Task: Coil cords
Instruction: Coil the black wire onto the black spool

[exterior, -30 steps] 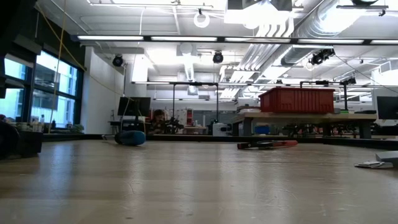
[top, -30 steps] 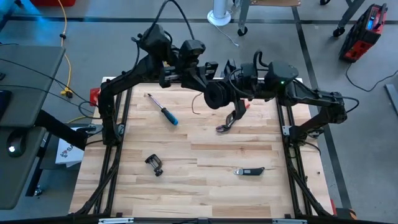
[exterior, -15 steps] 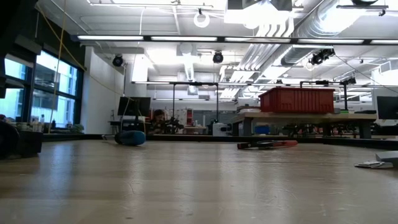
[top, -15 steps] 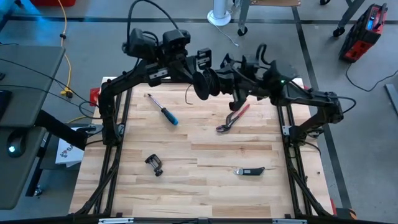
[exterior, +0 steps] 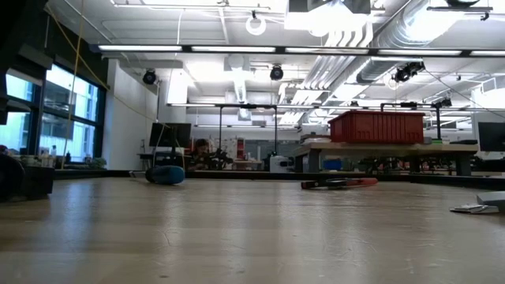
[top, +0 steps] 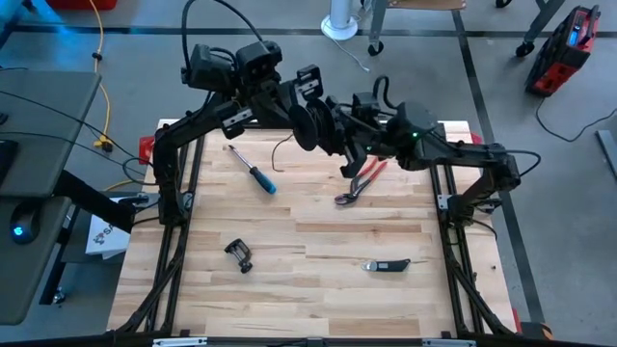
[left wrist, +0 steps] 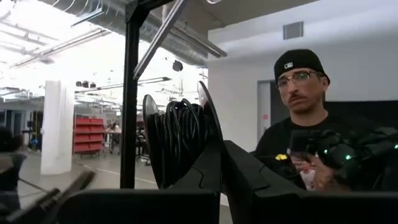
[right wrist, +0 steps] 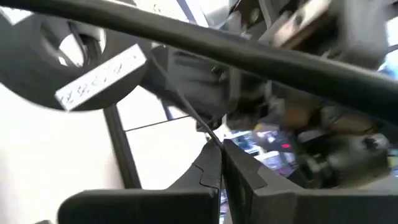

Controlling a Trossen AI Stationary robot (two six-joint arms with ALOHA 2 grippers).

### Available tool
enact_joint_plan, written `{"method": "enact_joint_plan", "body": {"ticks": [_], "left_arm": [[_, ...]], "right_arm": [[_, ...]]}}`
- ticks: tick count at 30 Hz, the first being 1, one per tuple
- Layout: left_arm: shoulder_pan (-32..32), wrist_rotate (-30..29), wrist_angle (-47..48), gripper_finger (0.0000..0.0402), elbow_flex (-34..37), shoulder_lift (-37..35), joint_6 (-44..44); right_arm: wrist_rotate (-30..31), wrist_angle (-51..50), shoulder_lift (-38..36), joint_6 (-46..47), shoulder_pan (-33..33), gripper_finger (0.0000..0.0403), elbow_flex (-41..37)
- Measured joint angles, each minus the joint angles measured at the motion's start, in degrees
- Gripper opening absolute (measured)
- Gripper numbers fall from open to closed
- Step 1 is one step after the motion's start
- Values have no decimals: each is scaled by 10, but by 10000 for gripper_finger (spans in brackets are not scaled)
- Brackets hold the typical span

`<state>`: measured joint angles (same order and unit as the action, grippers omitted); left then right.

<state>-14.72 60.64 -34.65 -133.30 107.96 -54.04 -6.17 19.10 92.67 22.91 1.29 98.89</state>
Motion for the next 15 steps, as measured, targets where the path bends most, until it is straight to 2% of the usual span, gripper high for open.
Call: {"method": "enact_joint_plan", "body": {"ticks": [8, 15], "left_arm": [[-16, -30, 0, 1, -15, -2, 58], [-57, -44, 5, 1, -16, -10, 103]], "right_arm": [[-3, 4, 8, 26, -6, 0, -1], [-1, 28, 4, 28, -15, 0, -2]]}}
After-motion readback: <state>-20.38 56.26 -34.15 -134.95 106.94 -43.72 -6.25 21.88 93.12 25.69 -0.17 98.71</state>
